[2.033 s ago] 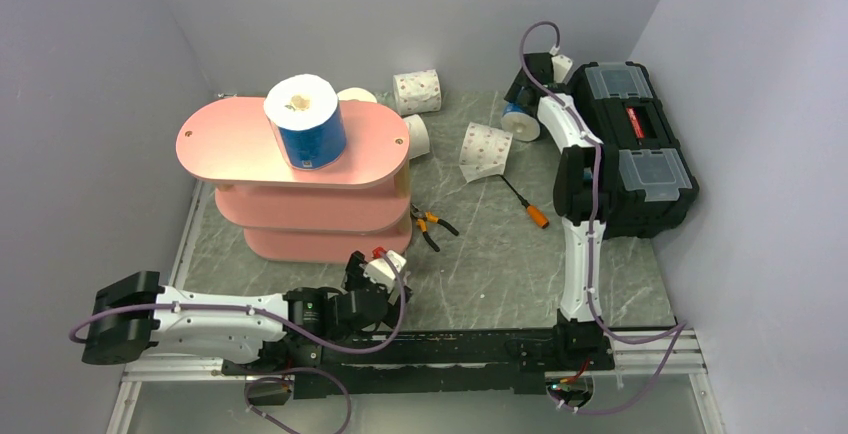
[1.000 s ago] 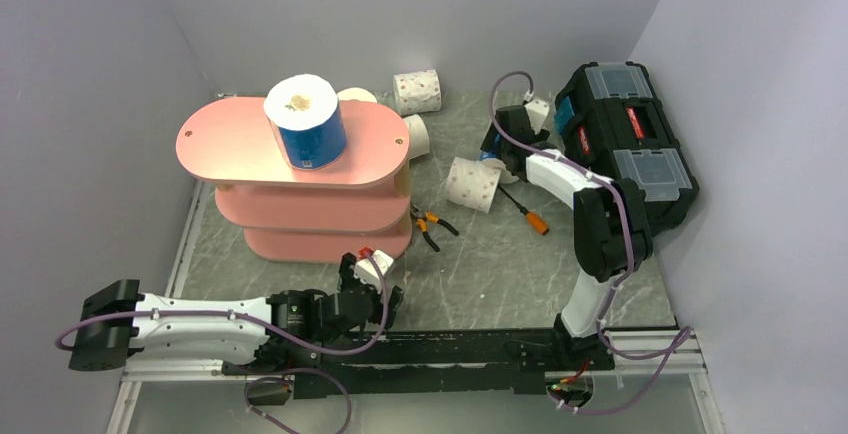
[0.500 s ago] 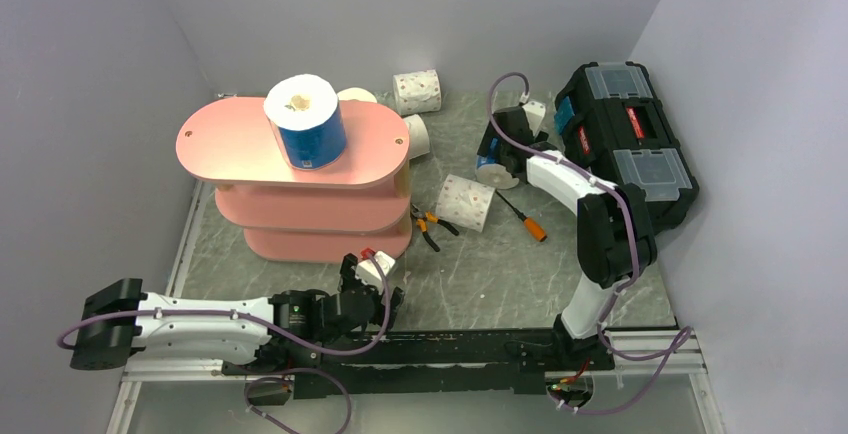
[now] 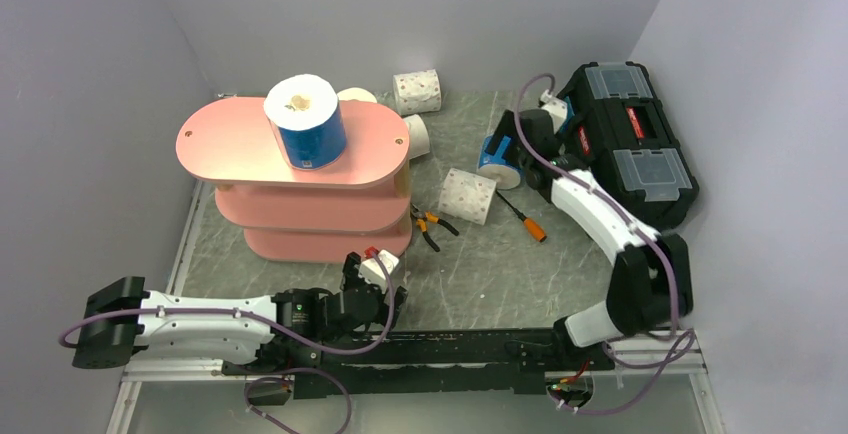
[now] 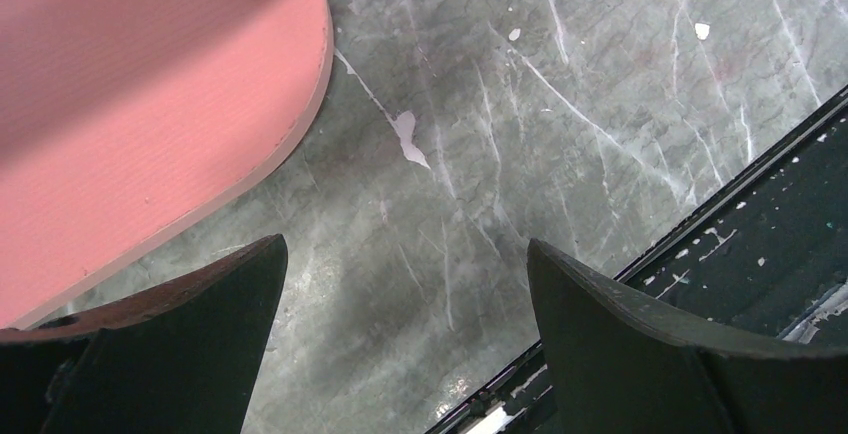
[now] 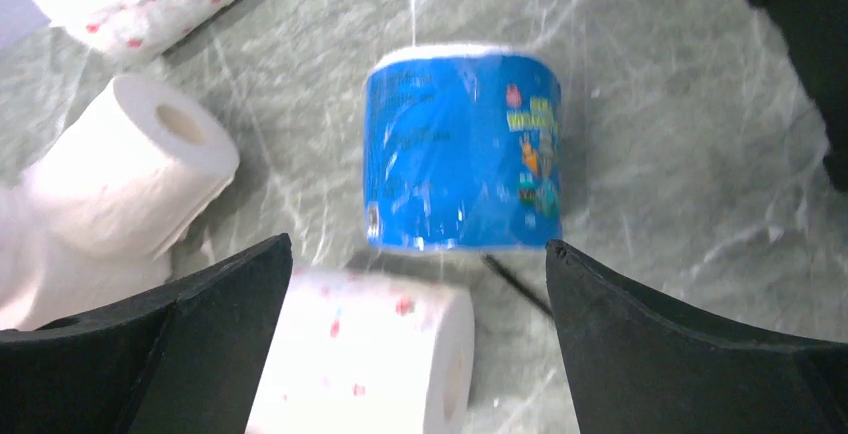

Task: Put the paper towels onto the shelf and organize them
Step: Move the paper towel to the center of the board, then adjust the paper towel at the center of the board.

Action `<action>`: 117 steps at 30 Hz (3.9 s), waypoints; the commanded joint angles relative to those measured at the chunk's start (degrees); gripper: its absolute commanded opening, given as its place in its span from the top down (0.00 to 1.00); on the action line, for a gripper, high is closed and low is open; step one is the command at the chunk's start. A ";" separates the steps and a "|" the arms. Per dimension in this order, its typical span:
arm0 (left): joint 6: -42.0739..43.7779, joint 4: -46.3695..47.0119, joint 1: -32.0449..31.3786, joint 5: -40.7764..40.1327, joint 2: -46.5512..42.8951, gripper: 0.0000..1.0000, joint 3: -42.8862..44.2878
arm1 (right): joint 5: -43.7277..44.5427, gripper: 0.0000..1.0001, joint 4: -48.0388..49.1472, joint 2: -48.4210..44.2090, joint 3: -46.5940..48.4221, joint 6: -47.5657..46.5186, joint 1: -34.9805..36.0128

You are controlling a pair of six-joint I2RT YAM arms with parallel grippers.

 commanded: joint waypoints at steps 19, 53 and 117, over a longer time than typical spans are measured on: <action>-5.67 -3.64 -0.67 -3.77 -11.36 0.05 -1.08 | -35.84 0.01 36.26 -22.20 -38.41 18.25 -10.81; -10.10 -7.78 -1.22 -4.86 -11.06 0.06 -0.68 | -44.77 0.08 56.53 -0.01 -36.52 24.17 -11.45; -15.83 -14.41 -2.29 -9.98 -26.23 0.07 -6.20 | 12.07 0.62 -38.29 -8.41 1.82 -1.98 52.97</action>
